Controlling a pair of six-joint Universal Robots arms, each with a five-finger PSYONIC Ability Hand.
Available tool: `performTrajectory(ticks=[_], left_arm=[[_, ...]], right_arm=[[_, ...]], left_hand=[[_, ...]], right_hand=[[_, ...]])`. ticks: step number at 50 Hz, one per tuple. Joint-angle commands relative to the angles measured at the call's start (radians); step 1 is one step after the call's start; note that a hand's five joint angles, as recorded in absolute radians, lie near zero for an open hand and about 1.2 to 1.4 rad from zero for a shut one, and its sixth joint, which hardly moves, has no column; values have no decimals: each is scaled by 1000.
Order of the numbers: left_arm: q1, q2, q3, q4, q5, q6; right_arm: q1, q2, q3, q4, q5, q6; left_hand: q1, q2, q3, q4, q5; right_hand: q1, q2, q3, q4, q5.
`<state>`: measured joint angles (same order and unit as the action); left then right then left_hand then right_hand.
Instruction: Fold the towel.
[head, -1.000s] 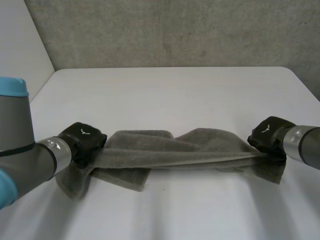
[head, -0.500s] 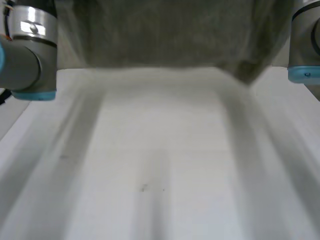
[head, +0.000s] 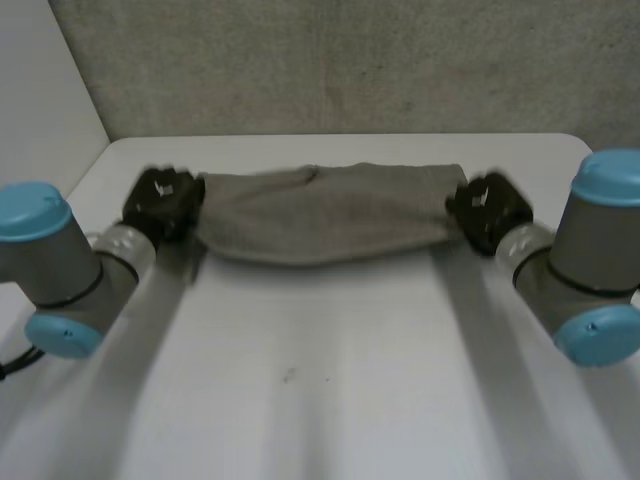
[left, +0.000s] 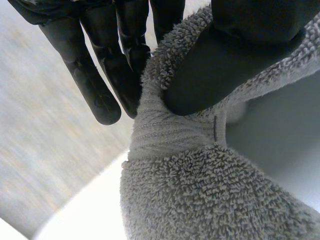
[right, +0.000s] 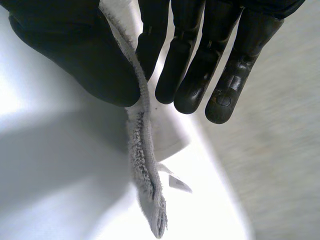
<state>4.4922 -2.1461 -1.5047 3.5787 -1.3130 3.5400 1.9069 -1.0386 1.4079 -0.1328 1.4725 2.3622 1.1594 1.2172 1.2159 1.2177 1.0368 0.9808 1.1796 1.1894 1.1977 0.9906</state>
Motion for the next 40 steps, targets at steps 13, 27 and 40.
performTrajectory(ticks=[13,27,40], left_arm=[[44,28,-40,-270,57,367],[16,176,-166,-273,43,284],[7,310,-331,-281,-215,74]], right_arm=[[-9,-103,112,136,-3,127],[-60,-149,152,71,14,498],[-66,-139,149,68,14,520]], left_hand=[[-156,-214,-213,-214,-208],[-679,-736,-735,-737,-731],[-403,-461,-459,-461,-455]], right_hand=[[415,217,207,199,231],[415,217,207,199,231],[415,217,207,199,231]])
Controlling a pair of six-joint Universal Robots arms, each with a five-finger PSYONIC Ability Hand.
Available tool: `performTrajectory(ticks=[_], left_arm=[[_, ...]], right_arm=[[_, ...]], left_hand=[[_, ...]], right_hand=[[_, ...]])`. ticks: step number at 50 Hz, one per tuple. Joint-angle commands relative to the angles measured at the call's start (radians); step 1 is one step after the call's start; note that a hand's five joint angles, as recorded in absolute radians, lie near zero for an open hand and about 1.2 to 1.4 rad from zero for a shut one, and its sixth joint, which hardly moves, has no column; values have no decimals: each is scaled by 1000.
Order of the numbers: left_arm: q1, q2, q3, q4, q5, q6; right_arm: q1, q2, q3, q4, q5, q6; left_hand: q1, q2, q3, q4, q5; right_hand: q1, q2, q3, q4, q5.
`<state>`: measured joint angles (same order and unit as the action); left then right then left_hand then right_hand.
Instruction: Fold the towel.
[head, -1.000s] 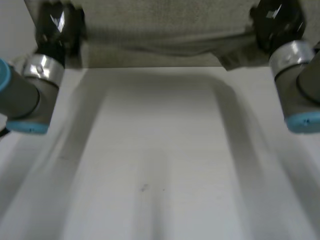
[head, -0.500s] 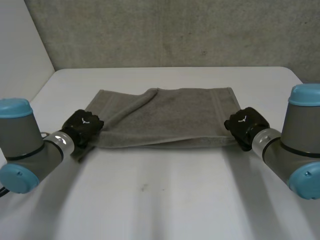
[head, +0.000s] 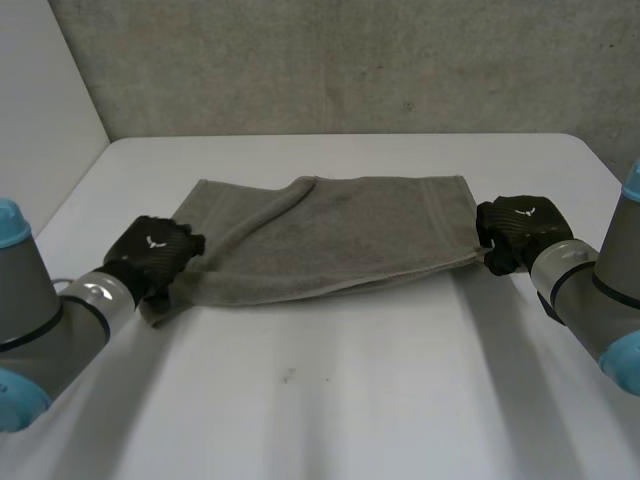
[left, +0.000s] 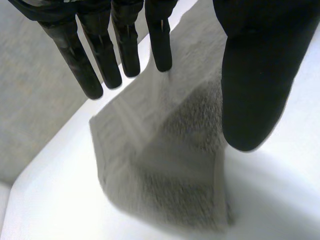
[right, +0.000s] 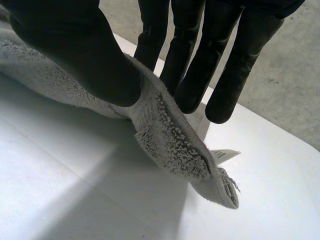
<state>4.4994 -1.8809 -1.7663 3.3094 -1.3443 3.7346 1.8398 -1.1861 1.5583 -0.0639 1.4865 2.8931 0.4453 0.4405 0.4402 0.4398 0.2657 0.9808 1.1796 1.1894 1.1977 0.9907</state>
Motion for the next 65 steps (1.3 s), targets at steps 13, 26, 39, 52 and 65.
performTrajectory(ticks=[13,26,39,52,65], left_arm=[[7,-29,-68,-39,-203,-266],[17,-190,112,-31,-208,-257],[17,-317,251,-28,-210,-256],[17,-325,283,119,-205,-202],[12,-308,246,133,-178,-113]], right_arm=[[9,19,2,-2,-2,-17],[10,20,20,-10,-3,-72],[10,36,22,-17,-6,-77],[10,48,22,-19,-8,-94],[9,51,16,-24,-6,-104]], left_hand=[[7,12,12,12,12],[-82,-77,-77,-77,-77],[44,49,49,49,49],[508,513,513,514,513],[951,956,956,957,956]], right_hand=[[415,217,207,199,231],[415,217,207,199,231],[415,217,207,199,231],[415,217,207,199,231],[415,217,207,199,231]])
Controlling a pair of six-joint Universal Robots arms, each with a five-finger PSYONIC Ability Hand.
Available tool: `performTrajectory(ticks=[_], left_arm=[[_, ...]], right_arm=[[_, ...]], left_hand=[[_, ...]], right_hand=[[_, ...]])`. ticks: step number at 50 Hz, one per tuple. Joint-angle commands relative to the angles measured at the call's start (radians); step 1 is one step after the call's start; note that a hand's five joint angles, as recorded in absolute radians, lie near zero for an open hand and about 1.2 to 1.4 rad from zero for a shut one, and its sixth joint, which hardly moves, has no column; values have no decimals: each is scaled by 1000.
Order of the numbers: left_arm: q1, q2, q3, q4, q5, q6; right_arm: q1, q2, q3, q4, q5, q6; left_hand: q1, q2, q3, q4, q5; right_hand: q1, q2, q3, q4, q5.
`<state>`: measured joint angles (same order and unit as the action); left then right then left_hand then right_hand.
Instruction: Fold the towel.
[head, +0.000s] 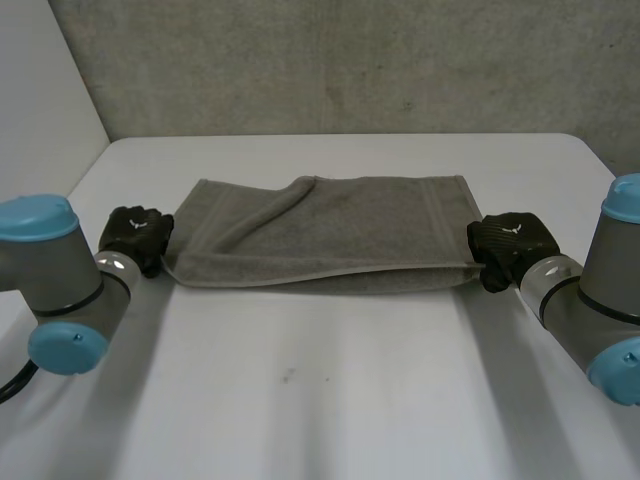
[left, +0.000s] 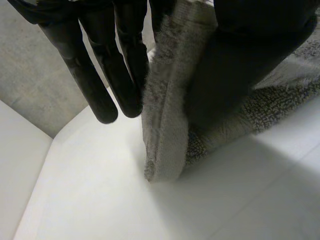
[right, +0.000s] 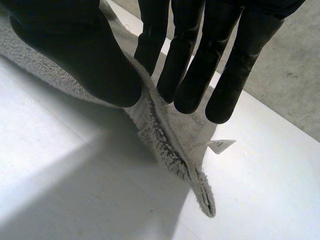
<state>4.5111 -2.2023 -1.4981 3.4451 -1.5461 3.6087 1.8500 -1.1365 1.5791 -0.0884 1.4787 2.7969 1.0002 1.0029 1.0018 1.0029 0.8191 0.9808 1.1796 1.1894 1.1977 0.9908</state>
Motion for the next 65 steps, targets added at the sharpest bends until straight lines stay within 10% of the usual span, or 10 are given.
performTrajectory(ticks=[1,15,33,48,65], left_arm=[[0,13,-22,-3,24,13],[17,372,-197,-34,54,10],[263,849,-404,-649,349,76],[229,596,-363,-356,403,53],[85,75,-29,-96,84,1]], right_arm=[[-2,1,-5,1,2,-8],[-14,-187,-45,217,-3,-227],[-129,-562,202,599,-37,-735],[-133,-257,75,337,-111,-668],[-23,208,-228,-97,-11,-649]], left_hand=[[396,393,394,393,403],[396,393,394,393,403],[396,393,394,393,403],[396,393,394,393,403],[396,393,394,393,403]], right_hand=[[415,217,207,199,231],[415,217,207,199,231],[415,217,207,199,231],[415,217,207,199,231],[415,217,207,199,231]])
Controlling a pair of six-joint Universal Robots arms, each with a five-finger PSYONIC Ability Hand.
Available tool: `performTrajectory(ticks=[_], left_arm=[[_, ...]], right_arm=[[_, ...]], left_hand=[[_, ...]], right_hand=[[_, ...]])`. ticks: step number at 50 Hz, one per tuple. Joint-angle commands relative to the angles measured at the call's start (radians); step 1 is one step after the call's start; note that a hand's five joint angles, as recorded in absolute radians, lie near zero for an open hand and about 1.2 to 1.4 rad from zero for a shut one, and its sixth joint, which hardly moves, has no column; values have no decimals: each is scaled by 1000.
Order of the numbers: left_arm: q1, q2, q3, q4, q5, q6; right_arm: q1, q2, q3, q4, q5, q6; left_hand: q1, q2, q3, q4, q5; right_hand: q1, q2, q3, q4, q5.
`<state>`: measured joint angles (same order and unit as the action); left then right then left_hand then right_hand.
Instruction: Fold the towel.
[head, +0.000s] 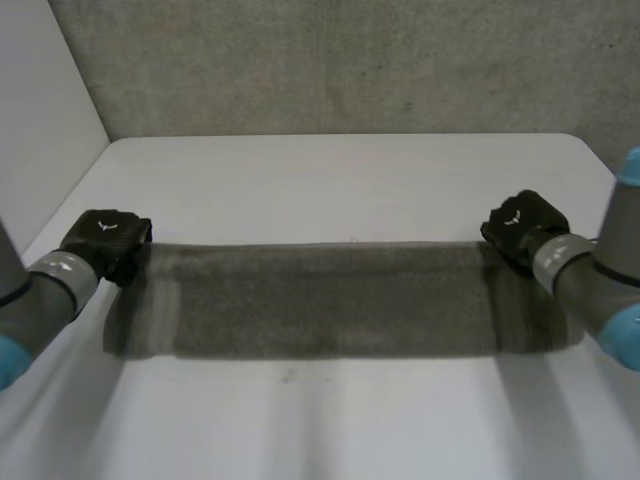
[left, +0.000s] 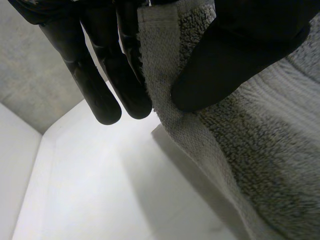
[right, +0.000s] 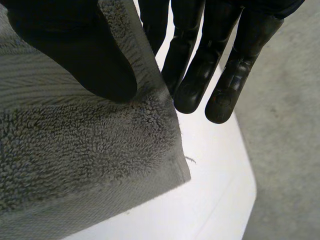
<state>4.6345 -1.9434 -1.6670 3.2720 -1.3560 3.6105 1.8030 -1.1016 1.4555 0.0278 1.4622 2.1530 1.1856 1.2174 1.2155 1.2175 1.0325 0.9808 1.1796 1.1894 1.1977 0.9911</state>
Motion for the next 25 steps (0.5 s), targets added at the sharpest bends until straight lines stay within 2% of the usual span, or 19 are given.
performTrajectory(ticks=[1,9,10,11,12,13,14,15,19,21,25], left_arm=[[-39,-184,141,77,-106,-1],[-72,-299,237,141,-121,14],[-75,-304,242,149,-124,14],[-76,-304,242,149,-124,14],[-79,-305,247,159,-129,13],[-79,-305,247,160,-129,13],[-79,-304,250,167,-129,14],[-82,-298,250,172,-126,13],[-94,-283,253,181,-126,13],[-100,-267,250,186,-127,11],[-103,-198,230,184,-130,1]], right_arm=[[24,174,-104,-213,6,-5],[45,331,-214,-252,18,-10],[45,341,-221,-255,15,-8],[45,341,-221,-255,15,-8],[45,347,-222,-259,15,-5],[45,347,-222,-259,15,-5],[45,345,-230,-270,20,-4],[45,338,-236,-287,29,1],[41,301,-234,-305,56,38],[36,231,-212,-302,88,118],[33,155,-161,-276,96,198]], left_hand=[[211,179,181,179,189],[211,179,181,179,189],[-21,-53,-51,-53,-43],[-24,-56,-54,-56,-45],[-1011,-1043,-1041,-1043,-1033],[-1011,-1043,-1041,-1043,-1033],[-909,-941,-939,-941,-930],[-1011,-1043,-1041,-1043,-1033],[-1011,-1043,-1041,-1043,-1033],[-1011,-1043,-1041,-1043,-1033],[-1011,-1043,-1041,-1043,-1033]], right_hand=[[415,217,207,199,231],[405,206,196,188,220],[-342,-541,-551,-559,-527],[-350,-548,-558,-567,-535],[-806,-1005,-1015,-1023,-991],[-806,-1005,-1015,-1023,-991],[-806,-1005,-1015,-1023,-991],[-806,-1005,-1015,-1023,-991],[-806,-1005,-1015,-1023,-991],[-806,-1005,-1015,-1023,-991],[-806,-1005,-1015,-1023,-991]])
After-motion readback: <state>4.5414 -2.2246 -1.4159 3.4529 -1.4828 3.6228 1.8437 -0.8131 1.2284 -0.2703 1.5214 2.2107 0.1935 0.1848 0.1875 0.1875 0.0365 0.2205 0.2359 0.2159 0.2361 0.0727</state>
